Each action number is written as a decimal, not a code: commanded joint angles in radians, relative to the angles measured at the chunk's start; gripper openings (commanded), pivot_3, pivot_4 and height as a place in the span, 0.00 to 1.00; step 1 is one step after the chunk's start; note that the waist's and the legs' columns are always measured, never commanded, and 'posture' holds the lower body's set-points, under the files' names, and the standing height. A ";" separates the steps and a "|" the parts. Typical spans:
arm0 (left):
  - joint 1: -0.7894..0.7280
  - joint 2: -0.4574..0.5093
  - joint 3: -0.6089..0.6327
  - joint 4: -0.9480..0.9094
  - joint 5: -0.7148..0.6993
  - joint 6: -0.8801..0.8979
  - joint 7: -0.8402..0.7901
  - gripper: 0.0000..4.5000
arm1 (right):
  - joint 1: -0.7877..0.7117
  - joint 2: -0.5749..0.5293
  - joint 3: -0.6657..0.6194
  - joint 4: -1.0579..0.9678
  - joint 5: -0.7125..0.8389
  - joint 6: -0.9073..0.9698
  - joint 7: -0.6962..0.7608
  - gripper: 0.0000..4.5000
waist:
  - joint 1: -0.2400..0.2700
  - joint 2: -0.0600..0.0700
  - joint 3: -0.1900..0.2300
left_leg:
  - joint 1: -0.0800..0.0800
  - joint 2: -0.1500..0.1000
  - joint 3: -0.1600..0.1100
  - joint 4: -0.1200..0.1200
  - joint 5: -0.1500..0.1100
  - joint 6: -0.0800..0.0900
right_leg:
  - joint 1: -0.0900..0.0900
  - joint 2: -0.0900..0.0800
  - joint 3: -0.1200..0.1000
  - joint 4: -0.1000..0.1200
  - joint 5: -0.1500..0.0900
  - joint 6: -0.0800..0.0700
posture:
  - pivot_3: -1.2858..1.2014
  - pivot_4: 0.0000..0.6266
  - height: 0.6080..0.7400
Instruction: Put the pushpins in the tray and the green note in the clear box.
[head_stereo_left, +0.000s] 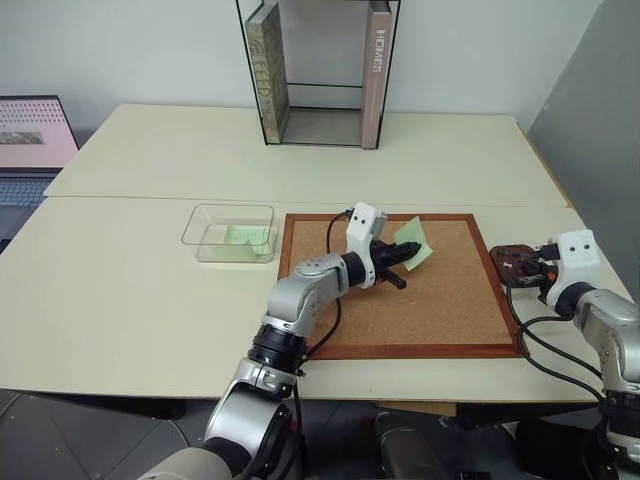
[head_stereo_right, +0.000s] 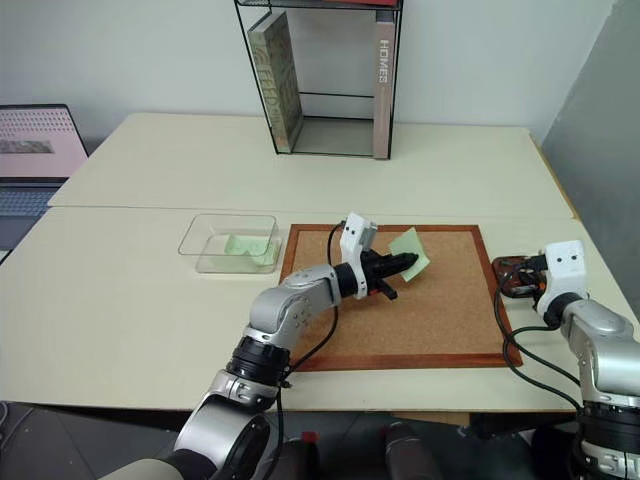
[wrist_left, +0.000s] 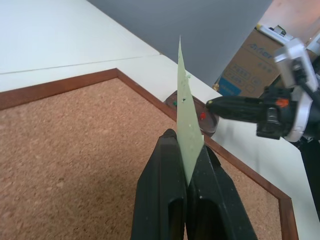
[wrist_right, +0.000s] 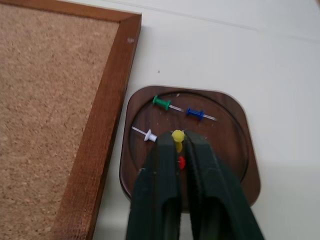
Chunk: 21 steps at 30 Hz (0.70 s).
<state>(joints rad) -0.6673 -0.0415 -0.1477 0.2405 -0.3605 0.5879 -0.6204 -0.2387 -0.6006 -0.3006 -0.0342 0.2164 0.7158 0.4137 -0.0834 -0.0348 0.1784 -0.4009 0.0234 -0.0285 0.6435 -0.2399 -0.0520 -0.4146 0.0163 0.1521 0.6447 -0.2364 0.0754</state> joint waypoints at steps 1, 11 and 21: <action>-0.007 0.000 -0.014 -0.051 0.009 -0.034 -0.009 0.00 | -0.034 -0.022 0.002 0.016 -0.006 -0.034 0.005 0.31 | 0.000 0.000 0.000 | 0.000 0.000 0.000 0.000 0.000 0.000 | 0.000 0.000 0.000 0.000 0.000 0.000 | 0.52 0.24 1.00; -0.010 0.008 -0.026 -0.055 0.022 -0.052 -0.018 0.00 | -0.033 -0.030 -0.022 -0.061 0.017 -0.053 0.005 0.73 | 0.000 0.000 0.000 | 0.000 0.000 0.000 0.000 0.000 0.000 | 0.000 0.000 0.000 0.000 0.000 0.000 | 0.52 0.24 1.00; -0.022 0.096 0.014 -0.140 0.133 -0.083 0.119 0.00 | -0.034 -0.082 0.030 -0.354 0.180 -0.087 0.221 0.73 | -0.005 0.001 0.001 | 0.000 0.000 0.000 0.000 0.000 0.000 | 0.000 0.000 0.000 0.000 0.000 0.001 | 0.52 0.24 1.00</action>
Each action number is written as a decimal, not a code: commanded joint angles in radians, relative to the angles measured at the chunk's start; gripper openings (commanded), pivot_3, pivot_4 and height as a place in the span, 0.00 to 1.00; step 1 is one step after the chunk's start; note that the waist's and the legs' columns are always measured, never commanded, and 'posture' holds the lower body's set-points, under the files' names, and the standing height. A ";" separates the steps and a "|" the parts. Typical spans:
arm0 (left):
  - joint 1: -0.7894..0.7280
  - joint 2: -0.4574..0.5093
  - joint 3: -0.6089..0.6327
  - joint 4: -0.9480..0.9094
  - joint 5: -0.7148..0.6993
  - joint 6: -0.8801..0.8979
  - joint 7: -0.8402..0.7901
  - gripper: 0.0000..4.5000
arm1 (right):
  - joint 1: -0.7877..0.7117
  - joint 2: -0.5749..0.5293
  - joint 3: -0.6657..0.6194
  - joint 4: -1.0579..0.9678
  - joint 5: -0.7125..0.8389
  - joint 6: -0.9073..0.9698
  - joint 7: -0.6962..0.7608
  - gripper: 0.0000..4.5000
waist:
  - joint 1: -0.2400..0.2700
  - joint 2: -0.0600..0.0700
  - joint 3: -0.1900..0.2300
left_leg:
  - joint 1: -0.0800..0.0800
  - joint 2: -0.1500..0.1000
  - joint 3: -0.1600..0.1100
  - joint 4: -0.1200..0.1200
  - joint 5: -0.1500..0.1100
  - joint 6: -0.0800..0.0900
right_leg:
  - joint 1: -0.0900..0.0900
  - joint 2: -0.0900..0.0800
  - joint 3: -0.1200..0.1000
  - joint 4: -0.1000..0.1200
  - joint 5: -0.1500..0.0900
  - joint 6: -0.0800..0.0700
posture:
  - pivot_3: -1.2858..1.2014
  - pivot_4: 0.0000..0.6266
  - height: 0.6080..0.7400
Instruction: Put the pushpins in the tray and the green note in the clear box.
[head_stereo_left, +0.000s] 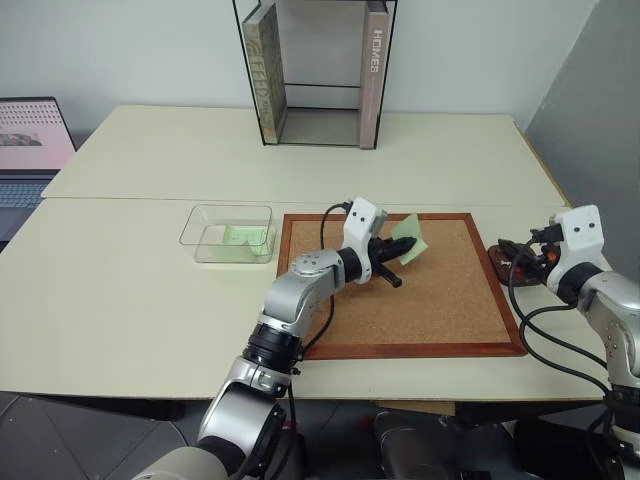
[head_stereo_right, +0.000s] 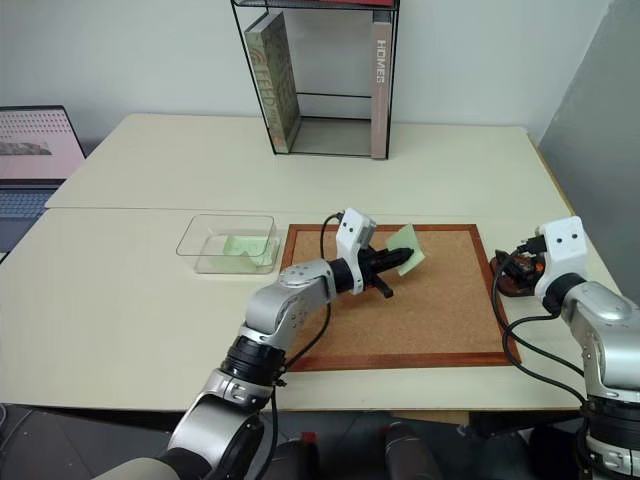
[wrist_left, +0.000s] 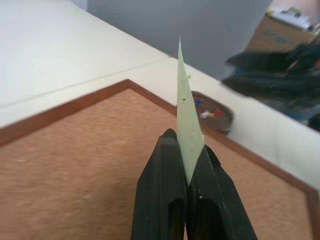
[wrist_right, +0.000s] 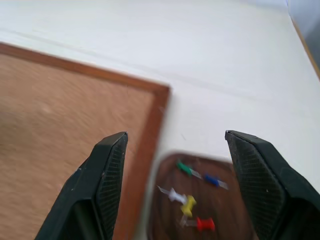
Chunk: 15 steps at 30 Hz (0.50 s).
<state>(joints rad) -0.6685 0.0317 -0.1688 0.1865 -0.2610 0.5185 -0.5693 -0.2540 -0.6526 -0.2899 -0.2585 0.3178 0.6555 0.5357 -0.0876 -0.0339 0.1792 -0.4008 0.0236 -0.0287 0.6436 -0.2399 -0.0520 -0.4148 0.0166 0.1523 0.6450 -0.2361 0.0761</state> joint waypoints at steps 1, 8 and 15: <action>-0.015 0.041 0.042 -0.103 0.043 -0.004 0.082 0.00 | -0.020 -0.039 0.036 -0.157 0.101 -0.015 0.127 0.73 | -0.001 0.000 0.000 | 0.000 0.000 0.000 0.000 0.000 0.000 | 0.000 0.000 0.000 0.000 0.000 0.000 | 0.52 0.24 1.00; 0.038 0.250 0.153 -0.227 0.095 0.069 0.158 0.00 | -0.125 -0.045 0.212 -0.233 0.199 0.058 0.240 0.73 | 0.000 0.000 0.000 | 0.001 0.002 -0.001 0.000 0.000 0.000 | 0.000 0.001 -0.001 0.001 0.000 0.000 | 0.52 0.24 1.00; 0.047 0.491 0.212 -0.233 0.159 0.089 0.139 0.00 | -0.227 -0.014 0.341 -0.157 0.171 0.029 0.287 0.73 | 0.006 -0.002 0.002 | -0.001 0.002 -0.002 0.000 0.000 0.000 | 0.000 0.000 -0.003 0.000 0.000 -0.001 | 0.52 0.24 1.00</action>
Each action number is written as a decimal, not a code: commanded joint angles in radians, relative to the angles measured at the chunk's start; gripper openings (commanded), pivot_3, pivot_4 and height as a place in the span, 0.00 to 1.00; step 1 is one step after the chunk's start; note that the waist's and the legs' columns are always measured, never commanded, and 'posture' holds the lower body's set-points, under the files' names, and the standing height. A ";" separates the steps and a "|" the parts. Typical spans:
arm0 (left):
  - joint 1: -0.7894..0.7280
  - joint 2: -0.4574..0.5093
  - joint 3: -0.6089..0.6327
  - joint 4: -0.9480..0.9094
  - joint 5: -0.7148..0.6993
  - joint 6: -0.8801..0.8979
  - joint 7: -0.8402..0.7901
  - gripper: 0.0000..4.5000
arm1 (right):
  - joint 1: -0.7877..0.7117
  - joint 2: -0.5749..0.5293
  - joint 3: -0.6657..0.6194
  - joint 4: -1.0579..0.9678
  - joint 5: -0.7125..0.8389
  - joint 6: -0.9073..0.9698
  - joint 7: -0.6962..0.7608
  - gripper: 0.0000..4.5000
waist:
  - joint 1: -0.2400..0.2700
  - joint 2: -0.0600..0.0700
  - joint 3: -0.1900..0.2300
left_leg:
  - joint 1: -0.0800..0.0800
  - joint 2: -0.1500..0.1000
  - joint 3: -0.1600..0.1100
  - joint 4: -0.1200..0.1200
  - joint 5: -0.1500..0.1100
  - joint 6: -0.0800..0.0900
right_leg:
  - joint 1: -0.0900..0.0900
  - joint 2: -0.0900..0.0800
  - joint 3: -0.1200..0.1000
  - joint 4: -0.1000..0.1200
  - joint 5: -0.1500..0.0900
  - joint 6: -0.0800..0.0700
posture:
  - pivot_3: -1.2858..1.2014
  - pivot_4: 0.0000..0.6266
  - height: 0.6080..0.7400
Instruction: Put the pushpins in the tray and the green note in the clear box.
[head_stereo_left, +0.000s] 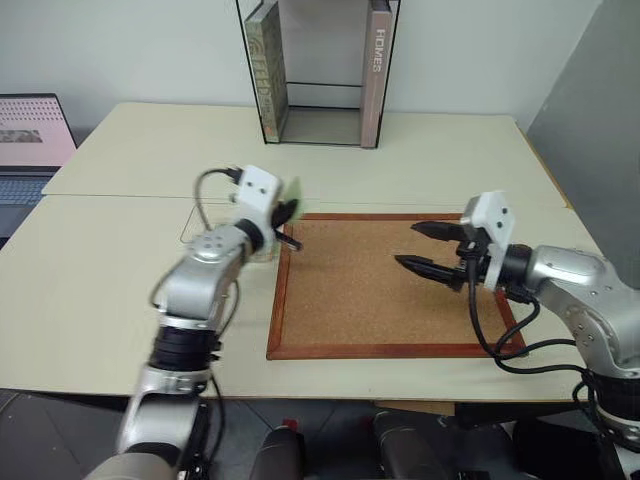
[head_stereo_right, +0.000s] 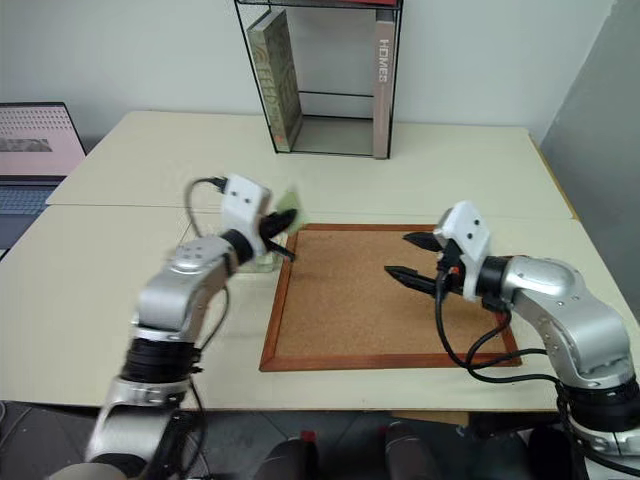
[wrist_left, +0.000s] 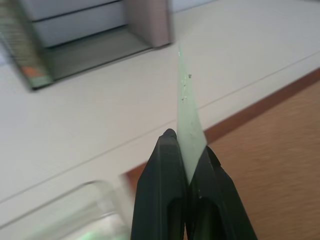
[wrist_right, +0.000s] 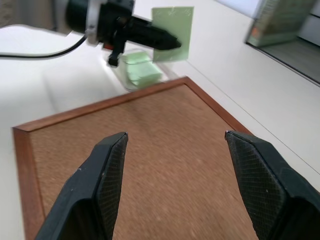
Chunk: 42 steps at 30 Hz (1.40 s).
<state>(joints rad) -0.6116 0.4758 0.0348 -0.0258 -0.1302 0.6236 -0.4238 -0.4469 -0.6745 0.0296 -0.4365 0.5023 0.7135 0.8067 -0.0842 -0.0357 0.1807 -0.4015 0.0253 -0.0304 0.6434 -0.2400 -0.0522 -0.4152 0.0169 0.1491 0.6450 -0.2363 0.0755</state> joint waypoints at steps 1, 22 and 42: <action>-0.009 0.066 0.010 -0.002 0.039 -0.023 -0.007 0.00 | -0.040 0.013 0.035 0.032 -0.021 -0.037 0.019 0.73 | 0.005 0.000 0.000 | 0.000 0.000 -0.001 0.000 0.000 0.000 | 0.000 0.000 -0.001 -0.001 0.000 0.000 | 0.52 0.24 1.00; 0.039 0.146 -0.007 0.026 0.107 -0.010 -0.029 0.63 | -0.070 0.042 0.090 0.065 -0.047 -0.067 0.039 0.75 | 0.002 0.000 0.000 | -0.001 0.000 -0.002 0.001 0.000 0.000 | -0.001 -0.001 -0.003 0.001 0.000 0.000 | 0.52 0.24 1.00; 0.064 -0.075 -0.136 -0.160 -0.110 -0.007 -0.201 0.76 | 0.169 0.142 -0.147 -0.077 -0.122 -0.172 -0.261 0.75 | 0.008 0.000 0.000 | -0.002 0.000 -0.002 0.001 0.000 0.000 | 0.000 -0.001 -0.003 0.001 0.000 0.000 | 0.52 0.24 1.00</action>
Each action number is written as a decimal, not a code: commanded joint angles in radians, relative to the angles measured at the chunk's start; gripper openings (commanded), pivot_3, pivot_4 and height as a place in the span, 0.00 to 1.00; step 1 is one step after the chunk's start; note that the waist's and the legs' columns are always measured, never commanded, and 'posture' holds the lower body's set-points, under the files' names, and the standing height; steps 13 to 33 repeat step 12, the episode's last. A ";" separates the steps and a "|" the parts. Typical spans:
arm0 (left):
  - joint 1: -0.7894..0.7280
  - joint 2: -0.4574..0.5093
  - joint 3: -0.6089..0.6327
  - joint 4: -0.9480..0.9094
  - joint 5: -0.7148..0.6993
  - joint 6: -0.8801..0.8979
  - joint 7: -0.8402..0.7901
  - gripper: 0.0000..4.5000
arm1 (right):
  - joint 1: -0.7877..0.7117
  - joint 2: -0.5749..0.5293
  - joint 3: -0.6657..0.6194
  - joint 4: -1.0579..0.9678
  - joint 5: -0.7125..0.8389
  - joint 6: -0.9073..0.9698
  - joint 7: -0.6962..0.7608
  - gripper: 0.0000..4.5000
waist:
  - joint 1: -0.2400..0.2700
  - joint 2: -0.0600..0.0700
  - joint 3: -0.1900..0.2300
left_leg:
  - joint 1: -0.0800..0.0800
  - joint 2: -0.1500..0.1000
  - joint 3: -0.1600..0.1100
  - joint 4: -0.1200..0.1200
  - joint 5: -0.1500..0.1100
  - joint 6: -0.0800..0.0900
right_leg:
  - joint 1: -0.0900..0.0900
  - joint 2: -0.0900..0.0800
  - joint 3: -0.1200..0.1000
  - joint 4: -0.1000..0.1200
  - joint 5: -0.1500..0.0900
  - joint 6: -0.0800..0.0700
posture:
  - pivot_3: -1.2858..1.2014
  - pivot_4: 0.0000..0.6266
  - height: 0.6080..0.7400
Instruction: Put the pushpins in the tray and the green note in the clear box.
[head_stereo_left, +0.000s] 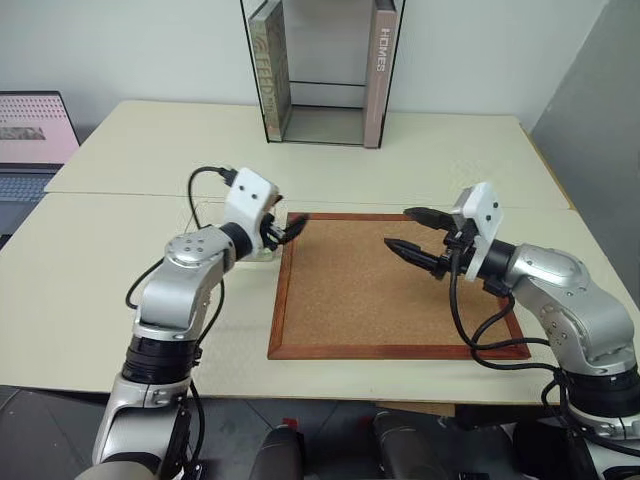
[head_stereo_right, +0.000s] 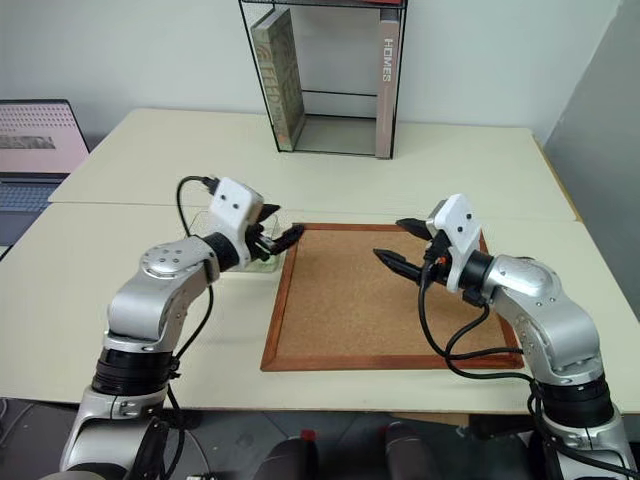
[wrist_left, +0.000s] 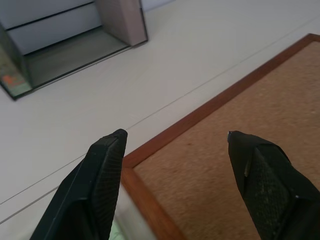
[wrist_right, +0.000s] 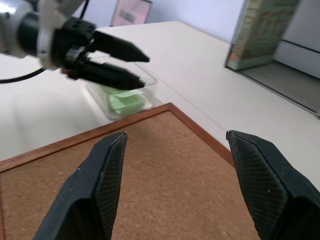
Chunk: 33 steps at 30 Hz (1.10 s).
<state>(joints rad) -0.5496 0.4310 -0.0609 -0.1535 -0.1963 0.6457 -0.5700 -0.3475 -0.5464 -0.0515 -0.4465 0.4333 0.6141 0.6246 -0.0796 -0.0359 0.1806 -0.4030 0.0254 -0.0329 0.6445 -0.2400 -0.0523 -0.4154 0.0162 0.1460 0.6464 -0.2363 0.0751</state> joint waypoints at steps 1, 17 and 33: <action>0.002 -0.035 -0.052 -0.020 -0.042 -0.041 -0.067 0.76 | 0.103 0.018 -0.076 -0.082 -0.056 -0.088 -0.084 0.75 | 0.002 0.000 0.000 | 0.000 0.000 0.000 0.000 0.000 0.000 | 0.000 0.000 0.000 0.000 0.000 0.000 | 0.52 0.24 1.00; 0.009 -0.073 -0.092 0.043 -0.072 -0.092 -0.154 0.76 | 0.327 0.023 -0.132 -0.136 -0.069 -0.127 -0.124 0.75 | -0.006 0.001 0.000 | 0.003 0.000 0.002 0.002 0.000 0.000 | 0.002 0.000 0.002 0.001 0.000 0.000 | 0.52 0.24 1.00; 0.009 -0.073 -0.092 0.043 -0.072 -0.092 -0.154 0.76 | 0.327 0.023 -0.132 -0.136 -0.069 -0.127 -0.124 0.75 | -0.006 0.001 0.000 | 0.003 0.000 0.002 0.002 0.000 0.000 | 0.002 0.000 0.002 0.001 0.000 0.000 | 0.52 0.24 1.00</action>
